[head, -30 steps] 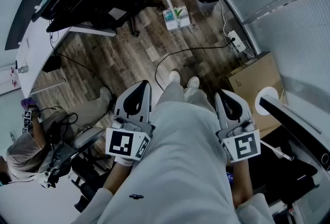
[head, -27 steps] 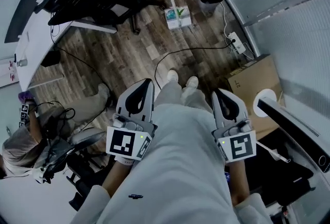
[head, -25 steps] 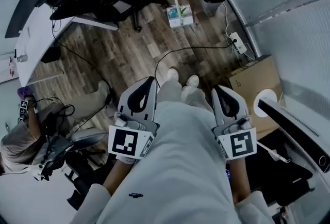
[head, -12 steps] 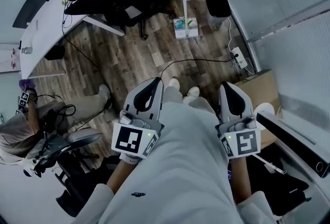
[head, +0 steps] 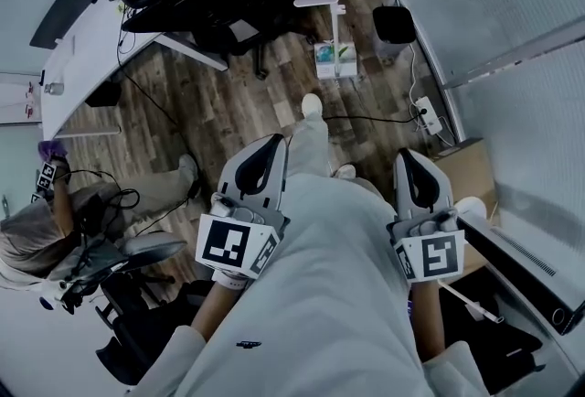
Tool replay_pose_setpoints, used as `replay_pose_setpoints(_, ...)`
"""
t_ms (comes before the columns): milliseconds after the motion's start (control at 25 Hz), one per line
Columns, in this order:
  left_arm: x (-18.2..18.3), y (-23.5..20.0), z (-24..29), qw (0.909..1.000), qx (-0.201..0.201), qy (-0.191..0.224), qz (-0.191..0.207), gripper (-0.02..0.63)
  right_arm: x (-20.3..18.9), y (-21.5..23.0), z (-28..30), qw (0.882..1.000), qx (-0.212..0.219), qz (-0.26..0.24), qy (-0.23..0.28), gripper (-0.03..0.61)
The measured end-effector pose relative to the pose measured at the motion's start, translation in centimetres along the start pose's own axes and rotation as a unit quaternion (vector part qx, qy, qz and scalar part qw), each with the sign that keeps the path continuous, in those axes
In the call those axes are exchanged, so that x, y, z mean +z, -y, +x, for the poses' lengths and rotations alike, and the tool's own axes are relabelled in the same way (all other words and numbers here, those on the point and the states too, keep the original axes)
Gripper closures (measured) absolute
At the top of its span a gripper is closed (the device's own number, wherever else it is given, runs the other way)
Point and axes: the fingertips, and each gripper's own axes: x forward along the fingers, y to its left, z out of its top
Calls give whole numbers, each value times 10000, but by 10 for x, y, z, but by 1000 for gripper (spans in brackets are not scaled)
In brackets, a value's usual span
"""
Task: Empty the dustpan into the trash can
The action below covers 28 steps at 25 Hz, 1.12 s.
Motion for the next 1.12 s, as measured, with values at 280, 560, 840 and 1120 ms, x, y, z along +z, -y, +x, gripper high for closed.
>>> replay_pose_setpoints(280, 27, -33, 62, 10000, -65, -26, -65, 606, 17, 37, 58, 9999, -91, 80, -3, 570)
replay_pose_setpoints(560, 76, -98, 150, 9989, -385, -246, 37, 606, 55, 65, 161, 9997, -119, 151, -135, 571)
replay_pose_setpoints(840, 108, -164, 217, 9968, -659, -434, 141, 606, 76, 86, 259, 9989, -186, 151, -399, 571)
replay_pose_setpoints(1120, 115, -207, 277, 9917, -1025, -754, 167, 606, 85, 107, 323, 9974, -355, 36, -618, 569)
